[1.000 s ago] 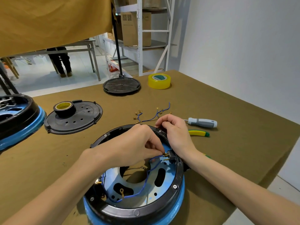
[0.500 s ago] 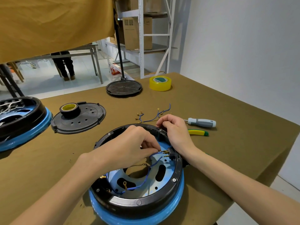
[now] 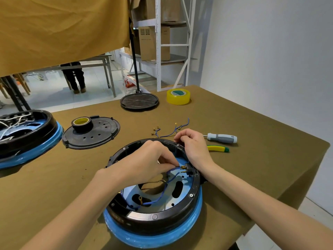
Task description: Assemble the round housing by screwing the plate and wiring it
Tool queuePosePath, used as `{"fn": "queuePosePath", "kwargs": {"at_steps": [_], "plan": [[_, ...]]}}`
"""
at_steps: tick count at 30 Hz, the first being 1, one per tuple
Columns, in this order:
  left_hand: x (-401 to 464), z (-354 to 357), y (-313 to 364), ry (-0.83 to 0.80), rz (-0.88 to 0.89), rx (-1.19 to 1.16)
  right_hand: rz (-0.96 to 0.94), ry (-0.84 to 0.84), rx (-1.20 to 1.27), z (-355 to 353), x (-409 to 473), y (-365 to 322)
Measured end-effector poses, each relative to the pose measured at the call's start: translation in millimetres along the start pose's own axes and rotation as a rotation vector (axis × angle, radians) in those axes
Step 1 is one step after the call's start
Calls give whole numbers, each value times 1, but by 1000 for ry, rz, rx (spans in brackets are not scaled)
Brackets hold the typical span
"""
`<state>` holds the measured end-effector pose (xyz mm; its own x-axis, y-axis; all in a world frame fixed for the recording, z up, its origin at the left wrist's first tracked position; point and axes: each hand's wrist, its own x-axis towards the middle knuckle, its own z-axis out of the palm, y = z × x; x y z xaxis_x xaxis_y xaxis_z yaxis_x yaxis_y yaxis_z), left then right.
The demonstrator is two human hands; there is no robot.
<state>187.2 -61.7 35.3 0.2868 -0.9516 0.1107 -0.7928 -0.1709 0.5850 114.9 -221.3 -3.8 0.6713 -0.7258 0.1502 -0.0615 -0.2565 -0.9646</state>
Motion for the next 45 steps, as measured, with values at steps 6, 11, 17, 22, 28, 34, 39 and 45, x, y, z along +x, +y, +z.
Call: {"fn": "queuePosePath", "kwargs": {"at_steps": [6, 11, 17, 22, 28, 34, 39, 45], "plan": [[-29, -5, -15, 306, 41, 151, -58, -44, -57, -3, 1, 1], [-49, -12, -39, 395, -169, 249, -91, -124, -66, -2, 10, -1], [-46, -7, -44, 543, -223, -9, -121, -83, -218, -11, 50, -1], [-43, -7, -48, 577, -263, -67, -157, -146, -844, -19, 86, 10], [-42, -6, -52, 578, -280, -115, -15, -126, -876, 3, 106, 15], [-43, -6, -53, 583, -291, -153, 9, -41, -371, 7, 113, 12], [-43, -6, -54, 583, -287, -154, -107, -16, -88, -11, 98, -10], [-43, -6, -54, 586, -279, -130, -151, -135, 43, -22, 75, -16]]}}
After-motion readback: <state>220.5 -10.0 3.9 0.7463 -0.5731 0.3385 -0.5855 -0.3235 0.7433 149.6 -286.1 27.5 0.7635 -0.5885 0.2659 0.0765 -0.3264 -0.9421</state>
